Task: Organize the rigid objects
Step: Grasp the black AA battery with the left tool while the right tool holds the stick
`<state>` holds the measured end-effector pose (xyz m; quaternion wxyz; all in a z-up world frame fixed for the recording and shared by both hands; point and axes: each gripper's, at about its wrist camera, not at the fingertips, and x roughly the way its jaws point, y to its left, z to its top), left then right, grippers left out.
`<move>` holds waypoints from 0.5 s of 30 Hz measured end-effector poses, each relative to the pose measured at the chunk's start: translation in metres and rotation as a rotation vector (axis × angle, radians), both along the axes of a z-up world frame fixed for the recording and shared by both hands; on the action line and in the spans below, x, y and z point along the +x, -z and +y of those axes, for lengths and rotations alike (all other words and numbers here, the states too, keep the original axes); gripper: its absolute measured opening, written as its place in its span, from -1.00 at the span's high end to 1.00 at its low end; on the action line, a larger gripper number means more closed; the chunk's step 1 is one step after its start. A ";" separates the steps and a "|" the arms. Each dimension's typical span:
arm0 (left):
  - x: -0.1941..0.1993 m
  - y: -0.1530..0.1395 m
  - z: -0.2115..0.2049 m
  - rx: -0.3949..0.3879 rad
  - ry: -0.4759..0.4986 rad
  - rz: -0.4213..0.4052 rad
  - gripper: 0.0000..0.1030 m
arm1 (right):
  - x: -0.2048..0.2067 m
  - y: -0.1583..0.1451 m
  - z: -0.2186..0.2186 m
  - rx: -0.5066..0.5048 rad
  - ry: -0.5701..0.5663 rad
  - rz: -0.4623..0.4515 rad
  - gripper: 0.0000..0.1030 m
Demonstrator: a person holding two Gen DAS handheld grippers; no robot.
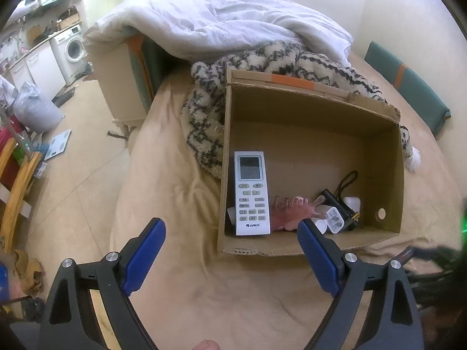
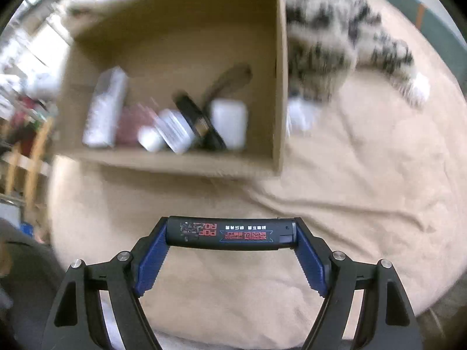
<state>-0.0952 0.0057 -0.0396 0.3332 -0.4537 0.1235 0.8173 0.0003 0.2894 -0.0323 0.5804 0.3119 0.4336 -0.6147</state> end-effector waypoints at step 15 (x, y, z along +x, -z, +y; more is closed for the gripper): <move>0.046 0.037 0.019 -0.100 0.097 -0.128 -0.75 | -0.008 -0.071 -0.029 -0.403 -0.079 -0.181 -0.66</move>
